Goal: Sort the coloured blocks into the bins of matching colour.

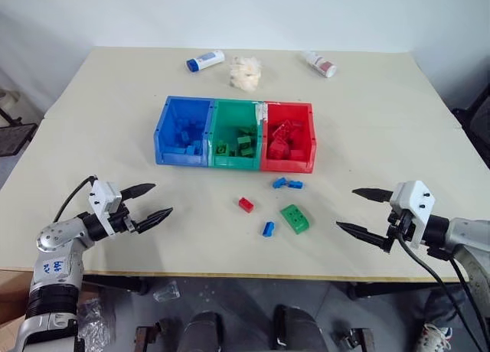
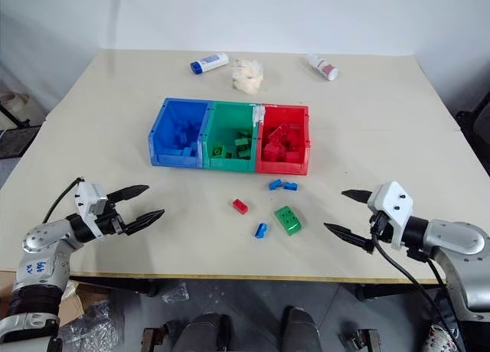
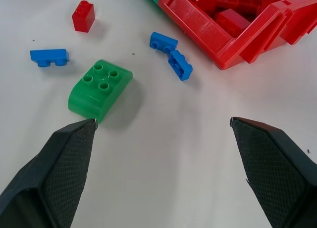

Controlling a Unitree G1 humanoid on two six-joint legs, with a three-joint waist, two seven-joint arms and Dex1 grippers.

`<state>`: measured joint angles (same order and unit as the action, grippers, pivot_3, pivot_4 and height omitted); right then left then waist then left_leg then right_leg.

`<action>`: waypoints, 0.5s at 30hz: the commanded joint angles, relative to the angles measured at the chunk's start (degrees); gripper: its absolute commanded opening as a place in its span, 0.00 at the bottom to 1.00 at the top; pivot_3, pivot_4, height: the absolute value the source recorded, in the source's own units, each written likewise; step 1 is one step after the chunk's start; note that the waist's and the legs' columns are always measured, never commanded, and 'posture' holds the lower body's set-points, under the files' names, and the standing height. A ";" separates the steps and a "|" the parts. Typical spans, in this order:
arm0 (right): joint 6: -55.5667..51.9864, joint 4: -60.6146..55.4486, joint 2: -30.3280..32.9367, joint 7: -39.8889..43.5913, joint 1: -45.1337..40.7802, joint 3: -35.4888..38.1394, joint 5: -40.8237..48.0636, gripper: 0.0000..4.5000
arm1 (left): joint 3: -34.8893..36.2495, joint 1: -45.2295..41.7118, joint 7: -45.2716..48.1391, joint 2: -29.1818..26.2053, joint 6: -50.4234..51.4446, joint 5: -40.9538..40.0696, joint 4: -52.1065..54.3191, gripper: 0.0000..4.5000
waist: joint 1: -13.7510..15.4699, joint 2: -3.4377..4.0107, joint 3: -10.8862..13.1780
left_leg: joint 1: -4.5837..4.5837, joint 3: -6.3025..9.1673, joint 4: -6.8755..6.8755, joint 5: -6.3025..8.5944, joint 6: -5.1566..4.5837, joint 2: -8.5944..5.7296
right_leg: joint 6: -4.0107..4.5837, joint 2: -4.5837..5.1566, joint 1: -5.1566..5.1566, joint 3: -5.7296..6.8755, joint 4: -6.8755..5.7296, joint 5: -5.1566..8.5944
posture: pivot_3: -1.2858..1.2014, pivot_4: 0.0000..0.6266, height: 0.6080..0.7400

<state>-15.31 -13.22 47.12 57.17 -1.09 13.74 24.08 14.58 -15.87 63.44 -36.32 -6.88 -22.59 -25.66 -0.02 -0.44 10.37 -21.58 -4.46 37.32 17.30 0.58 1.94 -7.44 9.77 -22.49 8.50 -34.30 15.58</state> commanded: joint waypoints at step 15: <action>-7.31 -5.92 -0.62 -4.27 8.05 6.55 1.94 1.00 | -4.31 -3.09 -3.22 2.48 4.72 1.60 2.08 0.99 | 0.90 0.00 0.00 | -0.02 -0.01 0.02 0.02 -0.03 -0.02 | -0.01 0.00 -0.01 -0.03 -0.01 -0.01 | 0.52 0.24 1.00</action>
<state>-22.45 -16.62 45.01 52.17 5.98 15.96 24.75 10.28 -18.11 59.74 -33.73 -2.32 -21.10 -24.73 0.89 -0.44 10.37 -21.60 -4.48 37.34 17.32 0.54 1.92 -7.46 9.77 -22.50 8.47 -34.29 15.57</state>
